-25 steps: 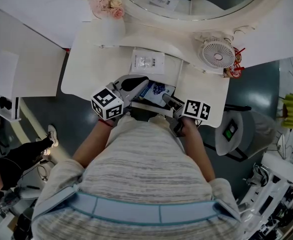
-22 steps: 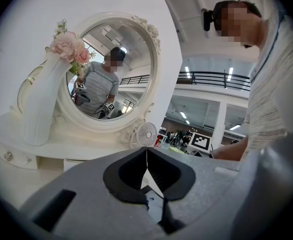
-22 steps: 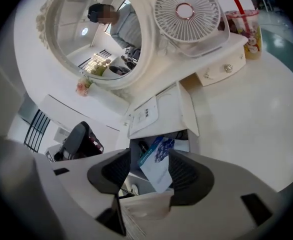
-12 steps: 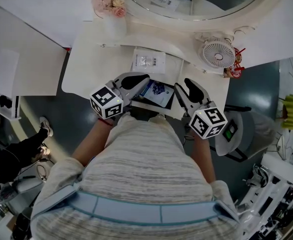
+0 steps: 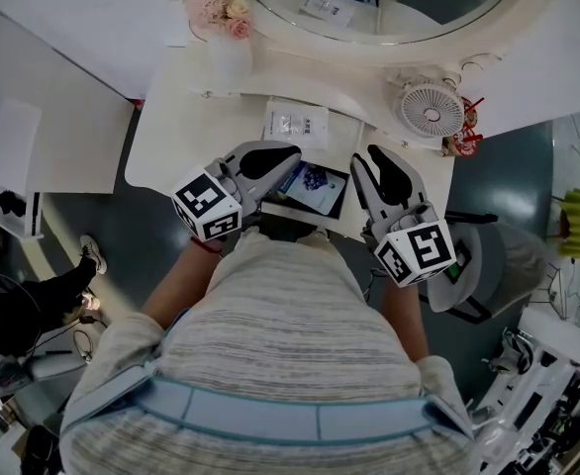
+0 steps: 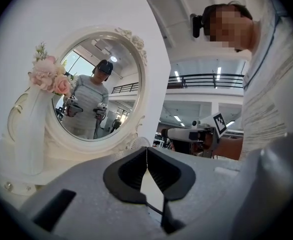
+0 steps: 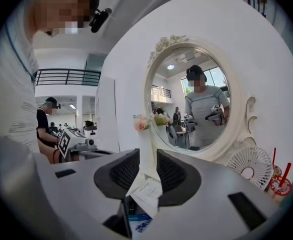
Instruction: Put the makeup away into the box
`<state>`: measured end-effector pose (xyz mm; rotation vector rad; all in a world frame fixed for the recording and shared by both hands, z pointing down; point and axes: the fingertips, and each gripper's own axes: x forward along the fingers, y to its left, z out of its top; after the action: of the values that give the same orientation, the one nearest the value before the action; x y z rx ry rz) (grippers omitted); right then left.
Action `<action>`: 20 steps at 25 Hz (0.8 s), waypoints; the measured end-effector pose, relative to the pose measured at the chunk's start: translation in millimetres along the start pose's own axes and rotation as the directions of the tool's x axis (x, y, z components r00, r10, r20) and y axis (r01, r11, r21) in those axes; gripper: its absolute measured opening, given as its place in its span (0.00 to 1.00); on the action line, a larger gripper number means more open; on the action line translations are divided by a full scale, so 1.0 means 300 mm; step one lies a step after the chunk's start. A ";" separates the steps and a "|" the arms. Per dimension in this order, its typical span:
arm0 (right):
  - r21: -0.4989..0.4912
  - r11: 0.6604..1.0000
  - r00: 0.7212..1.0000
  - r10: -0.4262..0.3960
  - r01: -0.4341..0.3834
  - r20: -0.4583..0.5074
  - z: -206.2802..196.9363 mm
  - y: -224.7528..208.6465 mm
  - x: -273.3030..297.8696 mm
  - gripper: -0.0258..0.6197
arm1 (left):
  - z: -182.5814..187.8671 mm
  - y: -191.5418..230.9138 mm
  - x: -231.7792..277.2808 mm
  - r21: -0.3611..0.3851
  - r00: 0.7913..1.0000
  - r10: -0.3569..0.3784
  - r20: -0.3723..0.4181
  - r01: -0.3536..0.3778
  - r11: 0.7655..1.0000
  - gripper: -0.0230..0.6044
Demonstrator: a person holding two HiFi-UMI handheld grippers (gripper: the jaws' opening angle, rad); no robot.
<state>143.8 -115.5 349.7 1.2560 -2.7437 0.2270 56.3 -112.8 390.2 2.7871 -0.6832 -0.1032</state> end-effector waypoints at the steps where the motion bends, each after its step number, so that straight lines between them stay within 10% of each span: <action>1: -0.011 1.000 1.000 0.000 0.000 0.007 0.009 0.003 -0.002 0.19 | 0.008 -0.004 -0.003 0.008 1.000 -0.001 0.000 0.001 1.000 0.06; 20: -0.132 0.989 0.998 0.062 -0.064 -0.019 0.038 0.050 0.081 0.06 | 0.035 0.030 -0.057 0.050 0.999 0.045 0.005 -0.045 0.998 0.06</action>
<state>116.1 -125.8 341.1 1.1309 -2.7373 0.0587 35.7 -115.1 382.7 2.8184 -0.7589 -0.0840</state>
